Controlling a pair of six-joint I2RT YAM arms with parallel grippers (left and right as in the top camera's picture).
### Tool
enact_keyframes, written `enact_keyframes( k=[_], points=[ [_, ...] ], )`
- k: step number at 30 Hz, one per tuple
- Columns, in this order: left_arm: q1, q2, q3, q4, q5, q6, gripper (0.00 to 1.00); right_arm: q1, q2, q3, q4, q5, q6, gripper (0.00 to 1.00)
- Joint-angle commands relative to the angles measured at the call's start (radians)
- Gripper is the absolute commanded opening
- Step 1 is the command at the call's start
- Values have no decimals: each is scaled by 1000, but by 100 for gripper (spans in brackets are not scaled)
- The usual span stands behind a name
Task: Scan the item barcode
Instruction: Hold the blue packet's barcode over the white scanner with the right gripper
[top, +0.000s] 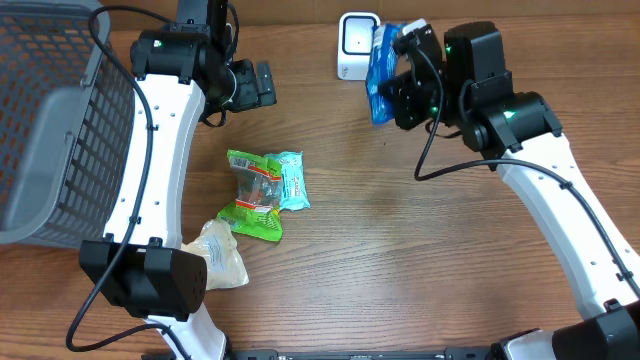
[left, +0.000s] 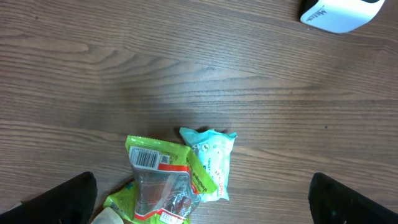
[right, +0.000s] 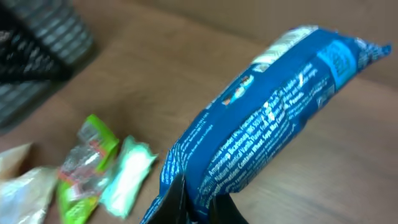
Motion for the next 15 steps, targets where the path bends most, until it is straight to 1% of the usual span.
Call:
enact_keyframes(
  k=[1, 5, 9, 12, 15],
  points=[
    [-6, -1, 14, 1, -10, 8, 100, 17, 11, 26, 73, 194, -25, 4],
    [-7, -1, 14, 1, -10, 8, 100, 43, 68, 26, 144, 350, -37, 4],
    [-6, -1, 14, 1, -10, 8, 100, 67, 155, 26, 204, 488, -105, 4],
    [-6, -1, 14, 1, -10, 8, 100, 92, 243, 26, 278, 653, -196, 4],
    [-7, -1, 14, 1, -10, 8, 100, 116, 329, 26, 378, 821, -333, 4]
  ],
)
